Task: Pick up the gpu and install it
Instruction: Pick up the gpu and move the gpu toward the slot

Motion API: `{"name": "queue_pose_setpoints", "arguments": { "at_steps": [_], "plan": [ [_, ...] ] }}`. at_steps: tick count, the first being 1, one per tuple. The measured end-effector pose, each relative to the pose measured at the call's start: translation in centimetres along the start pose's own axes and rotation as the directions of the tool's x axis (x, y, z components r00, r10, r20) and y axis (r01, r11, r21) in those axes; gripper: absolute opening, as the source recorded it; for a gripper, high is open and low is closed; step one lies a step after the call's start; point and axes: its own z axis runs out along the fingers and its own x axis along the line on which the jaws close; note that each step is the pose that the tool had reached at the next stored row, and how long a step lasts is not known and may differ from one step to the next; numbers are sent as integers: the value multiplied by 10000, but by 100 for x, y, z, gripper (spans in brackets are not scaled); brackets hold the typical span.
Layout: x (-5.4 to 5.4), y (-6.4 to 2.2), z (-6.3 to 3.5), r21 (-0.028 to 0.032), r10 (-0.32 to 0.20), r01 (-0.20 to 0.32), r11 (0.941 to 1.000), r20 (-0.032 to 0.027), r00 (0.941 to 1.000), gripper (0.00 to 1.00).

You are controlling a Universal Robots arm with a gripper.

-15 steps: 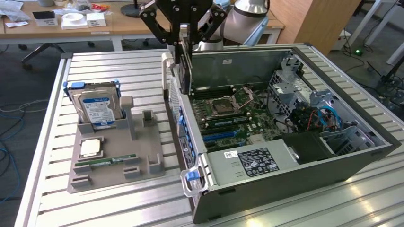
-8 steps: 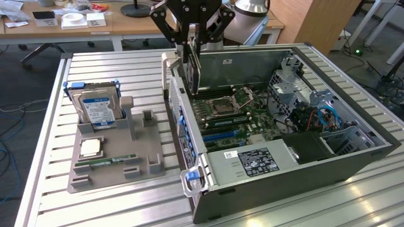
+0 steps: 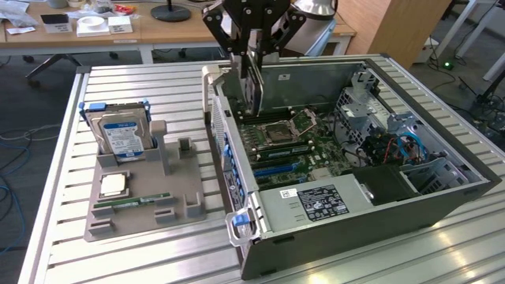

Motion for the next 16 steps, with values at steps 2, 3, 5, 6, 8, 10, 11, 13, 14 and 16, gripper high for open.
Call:
{"name": "queue_pose_setpoints", "arguments": {
  "at_steps": [2,3,5,6,8,10,11,13,14,16],
  "plan": [
    [-43,3,1,0,0,0,10000,0,10000,27],
    [-64,5,2,-1,1,-1,10000,0,10000,27],
    [-105,8,3,0,0,0,10000,0,10000,27],
    [-124,9,3,0,1,-1,10000,0,10000,27],
    [-166,12,4,0,0,0,10000,0,10000,27],
    [-205,15,5,0,0,0,10000,0,10000,27],
    [-224,17,6,0,0,0,10000,-1,10000,27],
    [-262,20,7,-1,1,-1,10000,0,10000,27],
    [-280,21,7,0,0,0,10000,0,10000,27],
    [-307,23,8,-1,1,-1,10000,-1,10000,27]
  ]
}}
